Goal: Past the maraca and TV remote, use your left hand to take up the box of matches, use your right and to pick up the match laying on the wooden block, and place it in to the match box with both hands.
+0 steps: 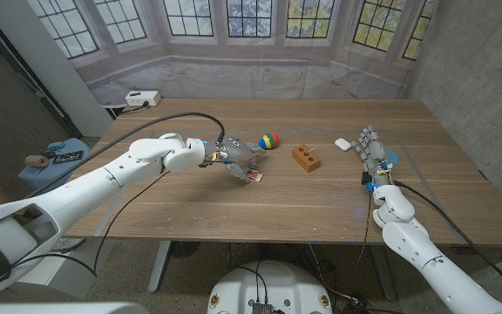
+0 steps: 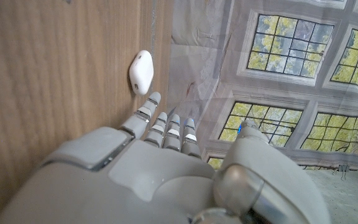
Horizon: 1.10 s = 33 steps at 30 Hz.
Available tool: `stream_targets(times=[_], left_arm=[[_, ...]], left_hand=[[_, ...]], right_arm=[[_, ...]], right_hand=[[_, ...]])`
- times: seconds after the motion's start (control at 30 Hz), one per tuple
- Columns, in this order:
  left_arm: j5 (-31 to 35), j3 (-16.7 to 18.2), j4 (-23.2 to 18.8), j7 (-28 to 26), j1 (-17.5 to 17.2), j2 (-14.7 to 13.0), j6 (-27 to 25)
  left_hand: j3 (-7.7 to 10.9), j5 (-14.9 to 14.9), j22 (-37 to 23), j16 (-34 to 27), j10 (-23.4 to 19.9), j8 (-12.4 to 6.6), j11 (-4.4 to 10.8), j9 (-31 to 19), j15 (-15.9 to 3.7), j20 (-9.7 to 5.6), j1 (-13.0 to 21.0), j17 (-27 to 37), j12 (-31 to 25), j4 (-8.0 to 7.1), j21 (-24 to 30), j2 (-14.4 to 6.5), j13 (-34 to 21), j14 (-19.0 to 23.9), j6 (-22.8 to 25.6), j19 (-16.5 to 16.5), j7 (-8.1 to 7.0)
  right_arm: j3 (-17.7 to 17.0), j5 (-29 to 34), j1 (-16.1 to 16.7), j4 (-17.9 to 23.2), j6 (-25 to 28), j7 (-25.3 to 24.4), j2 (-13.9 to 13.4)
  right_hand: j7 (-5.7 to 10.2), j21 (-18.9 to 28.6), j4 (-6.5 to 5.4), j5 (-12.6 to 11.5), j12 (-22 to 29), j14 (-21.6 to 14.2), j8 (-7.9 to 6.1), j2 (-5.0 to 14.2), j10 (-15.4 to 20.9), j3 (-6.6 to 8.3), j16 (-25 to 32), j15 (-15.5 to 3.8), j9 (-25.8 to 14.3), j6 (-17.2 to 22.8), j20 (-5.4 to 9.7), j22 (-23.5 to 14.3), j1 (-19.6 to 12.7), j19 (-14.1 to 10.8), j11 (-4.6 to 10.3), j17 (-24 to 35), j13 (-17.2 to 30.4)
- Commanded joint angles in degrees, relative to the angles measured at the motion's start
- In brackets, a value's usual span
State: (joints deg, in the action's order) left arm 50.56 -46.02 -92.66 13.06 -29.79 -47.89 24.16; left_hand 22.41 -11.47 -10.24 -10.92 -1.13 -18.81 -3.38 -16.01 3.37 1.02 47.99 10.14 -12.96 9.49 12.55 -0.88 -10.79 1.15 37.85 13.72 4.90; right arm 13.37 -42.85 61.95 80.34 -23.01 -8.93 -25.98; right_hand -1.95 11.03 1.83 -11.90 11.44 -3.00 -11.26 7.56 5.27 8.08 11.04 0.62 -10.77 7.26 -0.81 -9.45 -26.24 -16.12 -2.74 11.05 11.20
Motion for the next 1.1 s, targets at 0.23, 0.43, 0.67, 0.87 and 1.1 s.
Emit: stream_targets(times=[0.23, 0.43, 0.67, 0.87, 1.1], left_arm=[[1.6, 1.5, -3.2, -1.4, -3.2, -1.6, -2.8], [2.5, 1.7, -2.9, -3.7, -3.7, -1.7, -2.9], [4.0, 1.7, -2.6, -6.6, -4.4, -1.6, -3.8], [4.6, 1.6, -2.3, -8.2, -4.6, -1.5, -4.1], [4.7, 1.6, -2.2, -9.3, -4.6, -1.5, -4.4]], left_hand=[[-0.39, -0.3, -0.3, -0.1, -0.7, -0.87, 0.07, -0.9, 0.07, 0.16, 0.9, 0.2, 0.1, 0.01, 0.1, 0.4, -0.2, 0.5, 0.0, 0.7, -0.57], [-0.63, -0.3, -0.4, -0.2, -1.2, -1.69, 0.36, -1.6, 0.09, 0.14, 1.3, 0.3, 0.0, 0.02, 0.2, 0.7, -0.3, 1.0, 0.4, 1.1, -0.62], [-0.74, -0.4, -0.4, -0.3, -1.6, -2.34, 0.45, -2.3, -0.04, 0.13, 1.7, 0.3, 0.1, -0.02, 0.2, 0.7, -0.3, 1.4, 0.5, 1.3, -0.66], [-0.91, -0.4, -0.4, -0.5, -2.3, -3.17, 0.61, -3.0, 0.07, 0.06, 2.1, 0.4, 0.0, -0.06, 0.4, 0.7, -0.4, 1.9, 0.8, 1.8, -0.71], [-1.05, -0.6, -0.5, -0.8, -3.9, -4.83, 0.79, -4.3, -0.29, 0.12, 2.9, 0.4, -0.3, -0.04, 0.7, 0.6, -0.4, 3.2, 1.9, 2.9, -1.02]], right_arm=[[0.0, -0.5, 0.3, -0.9, -1.4, 1.1, 0.7], [0.0, -0.6, 0.1, -1.2, -1.5, 1.2, 0.9], [0.1, -0.9, -0.1, -2.3, -2.1, 1.7, 1.4], [0.1, -1.2, -0.3, -2.9, -2.3, 2.1, 1.7], [0.1, -1.4, -0.7, -3.7, -2.4, 2.5, 1.9]], right_hand=[[0.07, -0.1, 0.44, 0.1, -0.1, -0.3, 0.02, 0.12, 0.2, 0.16, 0.4, -0.14, -0.1, 0.5, -0.01, -0.3, 0.7, -0.5, 0.16, 0.2, 0.0], [0.09, -0.1, 0.48, 0.1, -0.1, -0.3, 0.01, 0.12, 0.2, 0.19, 0.4, -0.14, -0.1, 0.5, 0.0, -0.3, 0.7, -0.5, 0.1, 0.2, 0.0], [0.08, -0.1, 0.51, 0.1, -0.1, -0.3, 0.03, 0.13, 0.2, 0.22, 0.4, -0.21, -0.1, 0.5, -0.03, -0.3, 0.8, -0.5, 0.15, 0.2, 0.0], [0.14, -0.1, 0.57, 0.1, -0.1, -0.3, 0.02, 0.13, 0.2, 0.26, 0.4, -0.27, -0.1, 0.5, -0.01, -0.3, 0.8, -0.5, 0.18, 0.2, 0.0], [0.1, -0.1, 0.63, 0.1, -0.1, -0.3, 0.02, 0.13, 0.3, 0.3, 0.4, -0.25, -0.1, 0.6, 0.0, -0.3, 0.8, -0.5, 0.12, 0.2, 0.0]])
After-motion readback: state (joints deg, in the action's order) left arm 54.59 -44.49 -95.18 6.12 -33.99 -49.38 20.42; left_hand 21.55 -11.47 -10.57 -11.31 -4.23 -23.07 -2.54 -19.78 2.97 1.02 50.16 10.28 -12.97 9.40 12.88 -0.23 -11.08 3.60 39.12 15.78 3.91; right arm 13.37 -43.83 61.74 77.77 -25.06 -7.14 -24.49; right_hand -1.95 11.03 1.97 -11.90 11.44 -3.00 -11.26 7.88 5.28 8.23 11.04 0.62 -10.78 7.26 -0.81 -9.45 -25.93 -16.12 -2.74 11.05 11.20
